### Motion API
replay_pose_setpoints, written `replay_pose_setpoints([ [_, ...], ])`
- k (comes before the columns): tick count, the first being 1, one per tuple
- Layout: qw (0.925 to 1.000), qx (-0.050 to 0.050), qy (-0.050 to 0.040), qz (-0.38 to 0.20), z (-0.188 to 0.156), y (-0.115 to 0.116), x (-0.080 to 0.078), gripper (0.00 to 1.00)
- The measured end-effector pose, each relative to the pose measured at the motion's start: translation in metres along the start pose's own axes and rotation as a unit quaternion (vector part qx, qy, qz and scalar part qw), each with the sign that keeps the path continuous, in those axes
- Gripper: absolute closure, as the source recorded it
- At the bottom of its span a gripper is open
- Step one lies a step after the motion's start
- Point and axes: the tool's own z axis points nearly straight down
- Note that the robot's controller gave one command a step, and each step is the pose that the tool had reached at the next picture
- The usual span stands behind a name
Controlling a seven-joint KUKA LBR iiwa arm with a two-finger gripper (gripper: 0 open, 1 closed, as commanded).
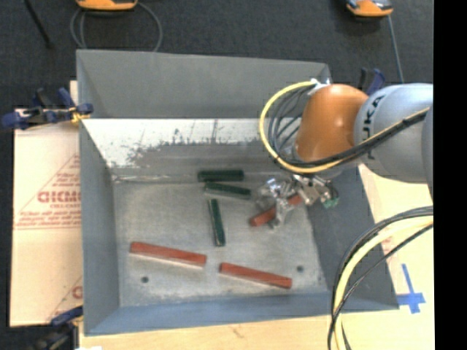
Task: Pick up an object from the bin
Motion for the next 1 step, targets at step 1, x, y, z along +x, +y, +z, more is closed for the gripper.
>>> replay_pose_setpoints([
  [1, 1.0, 0.001, -0.0023, -0.002, -0.1652, 0.0042, -0.0104, 1.0],
])
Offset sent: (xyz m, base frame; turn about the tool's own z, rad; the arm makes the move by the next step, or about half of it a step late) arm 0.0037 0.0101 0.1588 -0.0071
